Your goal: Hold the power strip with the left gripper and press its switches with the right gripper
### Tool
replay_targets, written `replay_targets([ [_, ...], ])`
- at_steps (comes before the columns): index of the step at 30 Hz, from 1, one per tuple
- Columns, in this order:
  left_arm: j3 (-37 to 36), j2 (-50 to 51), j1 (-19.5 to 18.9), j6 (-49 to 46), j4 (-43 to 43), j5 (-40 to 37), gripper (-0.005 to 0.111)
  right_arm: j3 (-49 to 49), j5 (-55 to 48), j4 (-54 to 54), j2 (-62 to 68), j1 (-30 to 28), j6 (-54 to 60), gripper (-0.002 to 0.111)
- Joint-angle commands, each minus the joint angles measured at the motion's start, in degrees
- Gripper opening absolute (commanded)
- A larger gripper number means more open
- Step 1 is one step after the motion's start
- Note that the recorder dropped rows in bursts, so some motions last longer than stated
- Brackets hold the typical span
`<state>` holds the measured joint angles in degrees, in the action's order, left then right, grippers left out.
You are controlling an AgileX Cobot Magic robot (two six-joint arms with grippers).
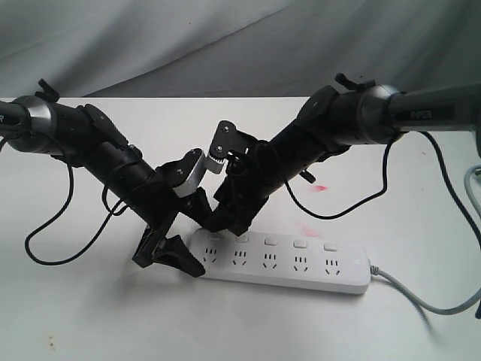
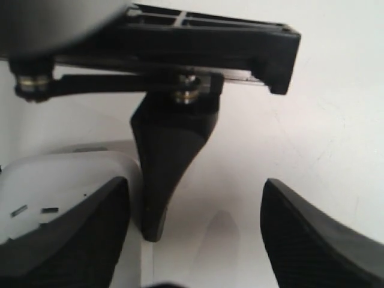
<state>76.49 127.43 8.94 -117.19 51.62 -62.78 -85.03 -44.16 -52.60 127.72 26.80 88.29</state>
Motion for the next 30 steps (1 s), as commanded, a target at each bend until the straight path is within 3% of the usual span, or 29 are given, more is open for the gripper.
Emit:
replay_targets([
  [1, -0.23, 0.11, 0.33, 0.16, 0.07, 0.01, 0.0, -0.1, -1.46, -0.69, -2.02, -0.03, -0.26, 0.059],
  [30, -0.23, 0.11, 0.33, 0.16, 0.07, 0.01, 0.0, -0.1, -2.2, 5.28, -0.17, 0.08, -1.82, 0.059],
])
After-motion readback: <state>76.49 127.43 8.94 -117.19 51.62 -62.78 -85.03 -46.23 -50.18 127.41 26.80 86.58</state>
